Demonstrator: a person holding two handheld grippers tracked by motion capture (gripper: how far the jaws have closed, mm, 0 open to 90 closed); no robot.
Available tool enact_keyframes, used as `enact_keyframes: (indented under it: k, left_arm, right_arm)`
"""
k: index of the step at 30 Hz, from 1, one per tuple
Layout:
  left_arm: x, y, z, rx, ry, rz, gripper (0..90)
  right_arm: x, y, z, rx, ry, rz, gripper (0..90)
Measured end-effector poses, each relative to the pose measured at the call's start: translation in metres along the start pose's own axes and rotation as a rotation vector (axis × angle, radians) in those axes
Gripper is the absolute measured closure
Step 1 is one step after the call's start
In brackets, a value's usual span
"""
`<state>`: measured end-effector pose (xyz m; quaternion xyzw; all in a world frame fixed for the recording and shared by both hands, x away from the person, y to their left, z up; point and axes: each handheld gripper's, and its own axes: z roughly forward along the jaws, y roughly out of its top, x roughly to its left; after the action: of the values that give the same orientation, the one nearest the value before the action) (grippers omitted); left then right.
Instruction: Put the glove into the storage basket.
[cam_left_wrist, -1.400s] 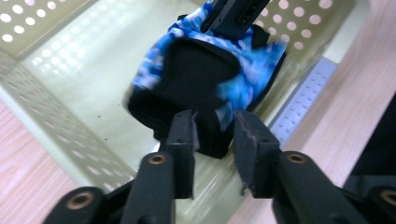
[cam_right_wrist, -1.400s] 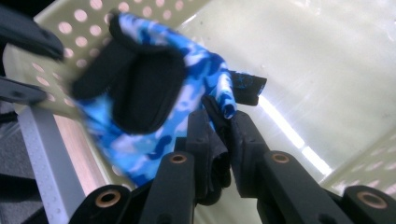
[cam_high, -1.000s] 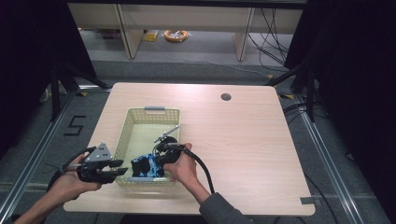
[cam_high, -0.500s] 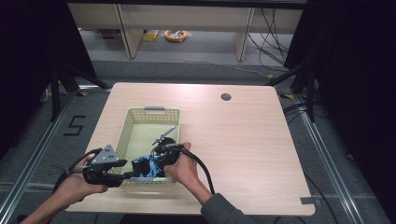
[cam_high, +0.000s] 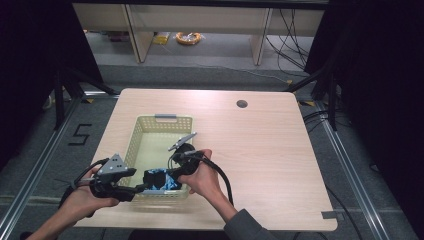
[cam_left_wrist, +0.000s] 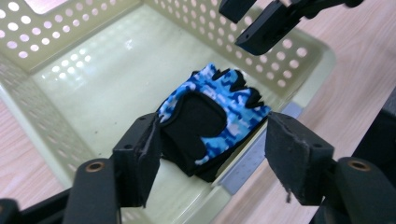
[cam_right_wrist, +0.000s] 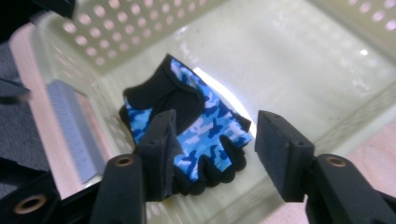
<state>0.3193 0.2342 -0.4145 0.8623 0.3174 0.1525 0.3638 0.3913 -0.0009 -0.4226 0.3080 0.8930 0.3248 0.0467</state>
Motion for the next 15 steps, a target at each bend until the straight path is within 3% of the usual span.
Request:
enact_keyframes:
  k: [4, 5, 6, 7, 10, 15]
  left_arm:
    - [-0.009, 0.001, 0.001, -0.057, -0.021, -0.062, 32.5]
    - [-0.011, 0.003, 0.001, -0.073, -0.027, -0.046, 32.0]
    - [-0.015, 0.004, 0.001, -0.091, -0.027, -0.071, 31.7]
    - [-0.018, 0.005, 0.001, -0.106, -0.035, -0.071, 31.2]
    - [-0.028, 0.010, 0.002, -0.139, -0.055, -0.083, 29.6]
    - [-0.047, 0.017, 0.009, -0.163, -0.099, -0.076, 27.5]
  right_arm:
    - [-0.004, -0.007, -0.020, -0.073, 0.004, -0.010, 44.0]
    - [-0.005, -0.009, -0.024, -0.076, 0.016, 0.005, 43.5]
    - [-0.007, -0.013, -0.030, -0.095, 0.011, 0.012, 42.9]
    - [-0.009, -0.015, -0.034, -0.111, 0.005, 0.001, 42.2]
    - [-0.014, -0.026, -0.050, -0.148, -0.005, 0.045, 40.3]
    - [-0.029, -0.047, -0.075, -0.185, -0.014, 0.076, 39.5]
